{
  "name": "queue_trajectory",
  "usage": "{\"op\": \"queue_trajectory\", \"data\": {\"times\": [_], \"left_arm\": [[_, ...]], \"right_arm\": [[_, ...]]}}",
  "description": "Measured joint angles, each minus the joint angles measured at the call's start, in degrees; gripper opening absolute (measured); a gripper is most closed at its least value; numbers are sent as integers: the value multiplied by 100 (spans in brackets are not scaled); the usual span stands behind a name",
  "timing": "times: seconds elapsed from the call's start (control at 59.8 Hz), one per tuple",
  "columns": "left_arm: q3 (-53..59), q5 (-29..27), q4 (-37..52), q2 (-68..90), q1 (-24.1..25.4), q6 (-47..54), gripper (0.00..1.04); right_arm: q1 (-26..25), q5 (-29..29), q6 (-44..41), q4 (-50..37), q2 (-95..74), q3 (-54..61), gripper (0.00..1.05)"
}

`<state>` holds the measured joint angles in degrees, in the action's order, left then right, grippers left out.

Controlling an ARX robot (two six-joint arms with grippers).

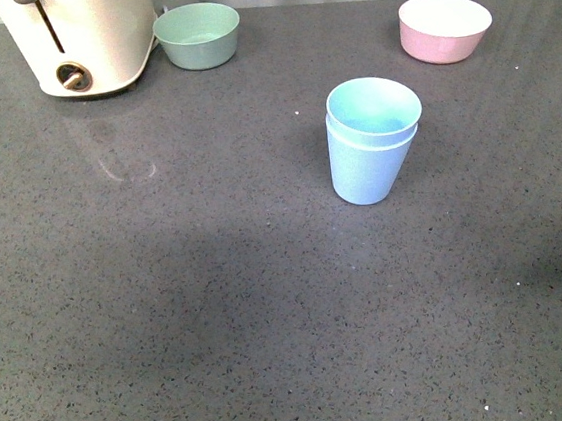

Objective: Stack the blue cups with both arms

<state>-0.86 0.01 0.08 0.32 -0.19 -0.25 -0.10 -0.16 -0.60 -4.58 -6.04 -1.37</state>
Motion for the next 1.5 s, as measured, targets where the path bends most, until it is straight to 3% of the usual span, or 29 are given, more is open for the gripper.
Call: {"op": "queue_trajectory", "data": {"times": [0.067, 0.301, 0.518, 0.802, 1.504], "left_arm": [[0, -2, 0, 0, 0, 0, 96], [0, -2, 0, 0, 0, 0, 96], [0, 0, 0, 0, 0, 0, 96], [0, 0, 0, 0, 0, 0, 96], [0, -2, 0, 0, 0, 0, 96]], "right_arm": [[0, 15, 0, 400, 448, 0, 2], [0, 17, -2, 446, 564, 0, 2], [0, 17, -2, 446, 568, 0, 51], [0, 17, 2, 448, 568, 0, 97], [0, 17, 2, 448, 568, 0, 96]]}}
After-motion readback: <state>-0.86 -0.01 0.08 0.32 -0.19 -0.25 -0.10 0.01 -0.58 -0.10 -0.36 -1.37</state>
